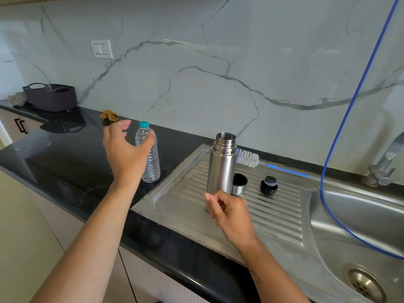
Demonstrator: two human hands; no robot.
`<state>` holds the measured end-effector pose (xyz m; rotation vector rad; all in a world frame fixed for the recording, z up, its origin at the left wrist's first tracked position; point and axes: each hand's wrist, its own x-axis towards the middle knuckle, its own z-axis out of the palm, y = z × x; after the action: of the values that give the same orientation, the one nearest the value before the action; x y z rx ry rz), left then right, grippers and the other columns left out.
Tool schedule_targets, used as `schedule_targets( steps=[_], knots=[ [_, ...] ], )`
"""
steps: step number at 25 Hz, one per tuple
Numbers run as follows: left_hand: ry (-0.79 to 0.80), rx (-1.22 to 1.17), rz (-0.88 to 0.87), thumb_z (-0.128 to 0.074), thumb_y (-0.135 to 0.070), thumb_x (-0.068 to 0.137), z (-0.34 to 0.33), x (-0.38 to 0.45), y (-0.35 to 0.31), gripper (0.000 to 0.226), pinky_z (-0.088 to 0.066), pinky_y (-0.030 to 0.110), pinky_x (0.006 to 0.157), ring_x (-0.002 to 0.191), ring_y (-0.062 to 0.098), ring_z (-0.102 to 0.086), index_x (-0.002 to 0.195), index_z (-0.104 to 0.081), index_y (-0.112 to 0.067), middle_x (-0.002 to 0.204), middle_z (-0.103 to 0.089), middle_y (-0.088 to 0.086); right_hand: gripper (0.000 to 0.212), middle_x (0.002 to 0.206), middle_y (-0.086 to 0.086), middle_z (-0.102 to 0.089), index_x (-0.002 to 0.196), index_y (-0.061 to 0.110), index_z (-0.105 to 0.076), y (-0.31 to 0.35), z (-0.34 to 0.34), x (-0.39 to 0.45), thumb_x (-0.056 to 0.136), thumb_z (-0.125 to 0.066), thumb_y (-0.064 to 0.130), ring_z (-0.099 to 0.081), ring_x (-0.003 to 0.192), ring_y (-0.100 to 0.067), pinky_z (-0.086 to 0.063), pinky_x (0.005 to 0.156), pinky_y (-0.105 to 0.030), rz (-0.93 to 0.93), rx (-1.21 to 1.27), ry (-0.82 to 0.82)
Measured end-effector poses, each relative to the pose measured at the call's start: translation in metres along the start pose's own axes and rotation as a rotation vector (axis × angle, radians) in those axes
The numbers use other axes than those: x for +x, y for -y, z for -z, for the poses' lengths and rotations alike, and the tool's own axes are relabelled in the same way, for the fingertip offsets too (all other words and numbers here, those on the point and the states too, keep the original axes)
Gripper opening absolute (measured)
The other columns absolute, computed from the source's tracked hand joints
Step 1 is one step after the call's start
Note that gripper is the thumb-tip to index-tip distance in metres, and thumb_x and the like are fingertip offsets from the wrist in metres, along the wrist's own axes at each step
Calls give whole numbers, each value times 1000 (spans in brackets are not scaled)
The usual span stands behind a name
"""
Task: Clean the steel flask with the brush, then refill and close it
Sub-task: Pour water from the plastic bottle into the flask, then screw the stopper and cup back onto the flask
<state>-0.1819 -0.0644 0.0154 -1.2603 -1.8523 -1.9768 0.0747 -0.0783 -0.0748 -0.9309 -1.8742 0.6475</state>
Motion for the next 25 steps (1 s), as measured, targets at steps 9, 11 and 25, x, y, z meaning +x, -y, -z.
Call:
schedule_targets(
  steps=[9, 11, 25],
  knots=[
    [373, -473, 37, -54, -59, 92, -82, -96, -52, 46, -46, 11, 77, 98, 2, -63, 114, -64, -19, 108, -68, -6, 52, 47, 9, -35, 58, 22, -36, -30, 82, 0, 105, -40, 44, -31, 44, -10, -25, 45, -26, -200, -136, -314],
    [436, -516, 90, -59, -61, 87, -93, -116, -47, 44, -48, 14, 77, 100, 6, -65, 114, -63, -27, 108, -70, -9, 40, 58, 7, -49, 71, 20, -47, -44, 96, 14, 109, -39, 31, -43, 53, -13, -32, 49, -22, -231, -230, -314],
    [551, -318, 160, -93, -41, 67, -114, -130, -35, 44, -60, 33, 68, 78, 4, -70, 98, -63, -33, 86, -72, -15, 58, 139, 1, -49, 145, 23, -50, -99, 111, 58, 91, -69, 15, -53, 124, -23, -47, 101, -32, -400, -747, 89]
  ],
)
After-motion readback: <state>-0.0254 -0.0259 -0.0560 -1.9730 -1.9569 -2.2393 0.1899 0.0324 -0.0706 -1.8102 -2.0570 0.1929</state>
